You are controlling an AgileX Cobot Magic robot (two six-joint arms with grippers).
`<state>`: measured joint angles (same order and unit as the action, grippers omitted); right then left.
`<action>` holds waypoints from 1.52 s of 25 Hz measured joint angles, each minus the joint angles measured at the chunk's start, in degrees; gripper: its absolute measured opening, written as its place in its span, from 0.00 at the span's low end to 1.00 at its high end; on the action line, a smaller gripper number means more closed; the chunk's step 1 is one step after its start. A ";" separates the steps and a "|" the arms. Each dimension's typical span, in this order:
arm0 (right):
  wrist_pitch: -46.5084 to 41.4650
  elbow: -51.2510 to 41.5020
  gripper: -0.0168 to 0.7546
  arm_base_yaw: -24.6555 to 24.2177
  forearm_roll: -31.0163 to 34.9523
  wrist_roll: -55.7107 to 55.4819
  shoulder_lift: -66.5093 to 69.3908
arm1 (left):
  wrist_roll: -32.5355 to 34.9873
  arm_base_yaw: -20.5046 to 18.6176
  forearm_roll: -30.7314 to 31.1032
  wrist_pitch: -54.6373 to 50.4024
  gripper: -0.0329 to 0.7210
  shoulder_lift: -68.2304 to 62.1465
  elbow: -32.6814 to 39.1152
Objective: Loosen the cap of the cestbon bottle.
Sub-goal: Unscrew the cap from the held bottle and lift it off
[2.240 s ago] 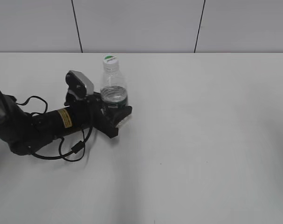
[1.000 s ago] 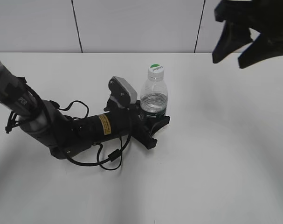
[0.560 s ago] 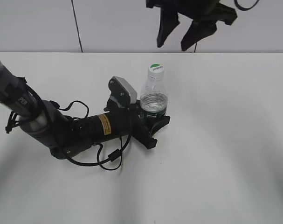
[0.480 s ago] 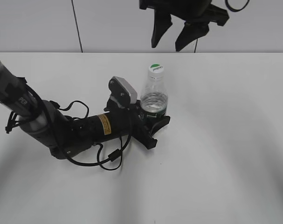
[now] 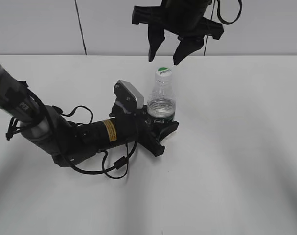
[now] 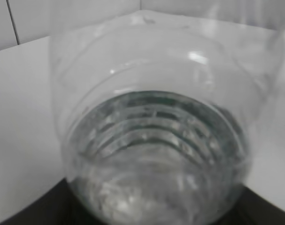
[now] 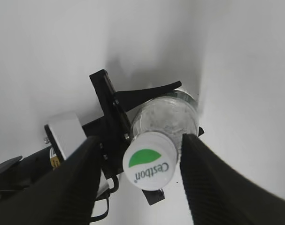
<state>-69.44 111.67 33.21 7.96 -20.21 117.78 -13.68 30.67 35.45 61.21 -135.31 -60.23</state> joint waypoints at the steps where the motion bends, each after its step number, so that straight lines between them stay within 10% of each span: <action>1: 0.00 -0.22 0.57 0.07 -0.20 -0.48 0.00 | 0.00 0.00 0.00 0.00 0.56 0.00 0.00; 28: 0.15 -4.75 0.42 0.50 -0.19 -4.67 0.02 | 0.05 0.06 -0.73 -0.17 0.56 0.00 0.00; 38: 0.15 -4.75 0.42 0.50 -0.13 21.14 0.02 | 0.05 0.06 -0.73 -0.18 0.56 0.00 0.00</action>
<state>-69.28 106.92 33.71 7.83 0.93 117.79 -13.63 30.73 34.71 61.03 -135.31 -60.23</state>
